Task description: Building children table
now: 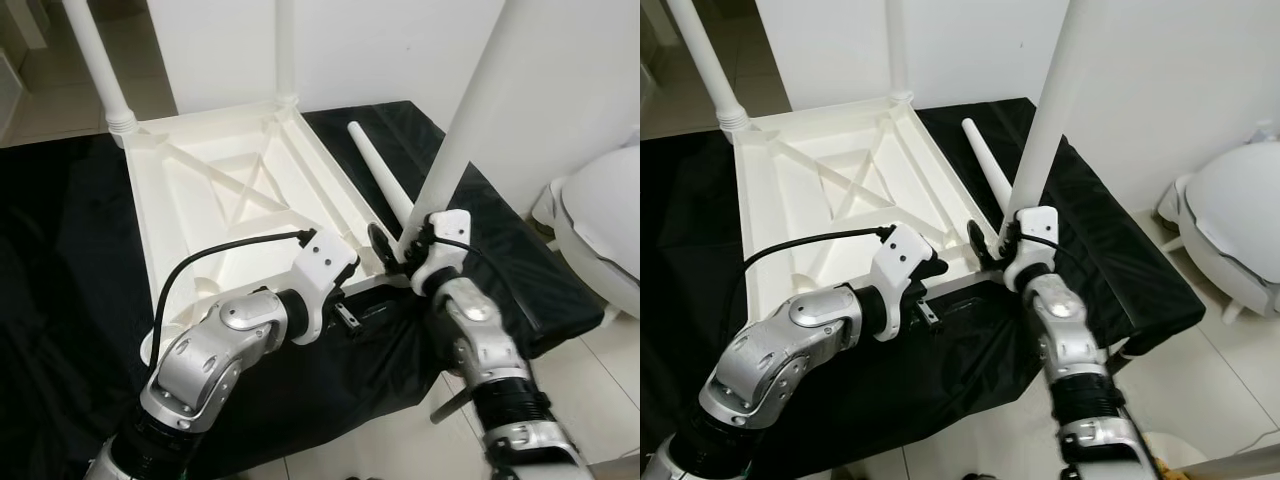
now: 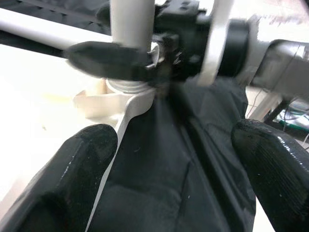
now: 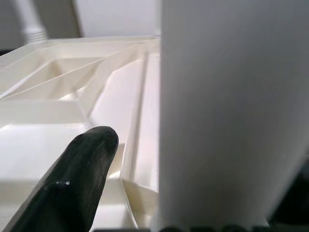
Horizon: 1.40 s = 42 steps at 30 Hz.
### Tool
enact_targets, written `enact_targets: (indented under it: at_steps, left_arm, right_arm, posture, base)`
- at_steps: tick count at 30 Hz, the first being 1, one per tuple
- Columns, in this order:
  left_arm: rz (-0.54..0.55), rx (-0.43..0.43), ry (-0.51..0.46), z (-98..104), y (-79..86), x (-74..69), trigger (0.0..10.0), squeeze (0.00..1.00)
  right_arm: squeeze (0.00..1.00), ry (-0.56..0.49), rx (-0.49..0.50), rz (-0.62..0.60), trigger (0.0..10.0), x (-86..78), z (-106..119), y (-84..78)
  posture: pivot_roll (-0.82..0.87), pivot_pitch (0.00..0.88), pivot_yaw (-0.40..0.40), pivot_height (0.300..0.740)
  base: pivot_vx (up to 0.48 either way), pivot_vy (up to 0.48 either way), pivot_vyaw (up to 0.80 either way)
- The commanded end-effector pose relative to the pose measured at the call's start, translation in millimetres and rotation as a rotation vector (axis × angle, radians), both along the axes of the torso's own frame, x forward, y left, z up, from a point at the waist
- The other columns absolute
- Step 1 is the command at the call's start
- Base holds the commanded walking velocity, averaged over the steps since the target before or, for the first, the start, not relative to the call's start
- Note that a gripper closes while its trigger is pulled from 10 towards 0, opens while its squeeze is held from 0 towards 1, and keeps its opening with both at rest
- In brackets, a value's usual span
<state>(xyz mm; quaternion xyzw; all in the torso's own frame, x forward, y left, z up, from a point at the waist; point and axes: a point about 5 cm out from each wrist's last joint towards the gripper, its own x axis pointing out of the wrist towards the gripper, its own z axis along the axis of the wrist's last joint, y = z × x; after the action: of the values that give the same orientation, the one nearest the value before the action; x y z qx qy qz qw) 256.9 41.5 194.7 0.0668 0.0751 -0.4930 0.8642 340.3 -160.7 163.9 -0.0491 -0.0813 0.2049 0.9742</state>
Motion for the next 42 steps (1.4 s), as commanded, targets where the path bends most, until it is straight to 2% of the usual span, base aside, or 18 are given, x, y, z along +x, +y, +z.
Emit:
enact_targets:
  at_steps: [1, 10, 14, 31, 32, 33, 34, 35, 36, 42]
  left_arm:
    - [-0.009, 0.01, -0.006, -0.7, -2.1, 0.6, 10.0, 0.0]
    - [-0.012, 0.014, -0.009, -0.1, -2.2, 1.8, 10.0, 0.0]
    - [-0.013, 0.014, -0.01, 0.3, -2.0, 1.6, 10.0, 0.0]
    - [0.003, 0.018, -0.006, 1.4, 1.3, 1.0, 10.0, 0.0]
    - [0.004, 0.017, -0.006, 1.6, 1.5, 1.0, 10.0, 0.0]
    - [0.004, 0.017, -0.006, 1.6, 1.5, 1.0, 10.0, 0.0]
    - [0.005, 0.017, -0.006, 1.7, 1.7, 1.0, 10.0, 0.0]
    - [0.005, 0.017, -0.006, 1.7, 1.7, 1.0, 10.0, 0.0]
    - [0.006, 0.016, -0.006, 1.6, 1.9, 1.0, 10.0, 0.0]
    - [0.007, 0.015, -0.004, 1.6, 1.9, 0.7, 10.0, 0.0]
  right_arm:
    - [0.0, 0.043, -0.032, 0.069, 10.0, -1.7, -10.1, -7.8]
    - [0.0, 0.084, -0.081, 0.133, 10.0, 1.5, -16.9, -30.7]
    - [0.0, 0.087, -0.083, 0.138, 10.0, 5.4, -16.8, -35.5]
    - [0.0, 0.069, -0.08, 0.204, 10.0, 15.8, -16.6, -28.9]
    - [0.0, 0.07, -0.09, 0.216, 7.0, 15.7, -17.5, -27.9]
    - [0.0, 0.07, -0.09, 0.216, 7.0, 15.7, -17.5, -27.9]
    - [0.0, 0.069, -0.095, 0.227, 3.6, 15.4, -18.1, -27.0]
    - [0.0, 0.069, -0.095, 0.227, 3.6, 15.4, -18.1, -27.0]
    - [0.0, 0.066, -0.098, 0.24, 0.0, 14.9, -18.7, -26.5]
    - [0.0, 0.061, -0.102, 0.255, 0.0, 13.9, -19.8, -26.6]
  posture:
    - [-0.04, 0.052, -0.006, 0.74]
    - [-0.03, 0.048, -0.001, 0.74]
    - [-0.03, 0.051, 0.003, 0.74]
    - [-0.01, 0.077, 0.008, 0.74]
    - [-0.01, 0.078, 0.008, 0.74]
    - [-0.01, 0.078, 0.008, 0.74]
    - [-0.01, 0.078, 0.009, 0.74]
    - [-0.01, 0.078, 0.009, 0.74]
    - [-0.01, 0.081, 0.008, 0.74]
    - [-0.02, 0.084, 0.008, 0.74]
  base:
    - [0.0, 0.0, 0.0]
    - [0.0, 0.0, 0.0]
    - [0.0, 0.0, 0.0]
    - [0.0, 0.0, 0.0]
    - [0.0, 0.0, 0.0]
    - [0.0, 0.0, 0.0]
    - [0.0, 0.0, 0.0]
    - [0.0, 0.0, 0.0]
    - [0.0, 0.0, 0.0]
    - [0.0, 0.0, 0.0]
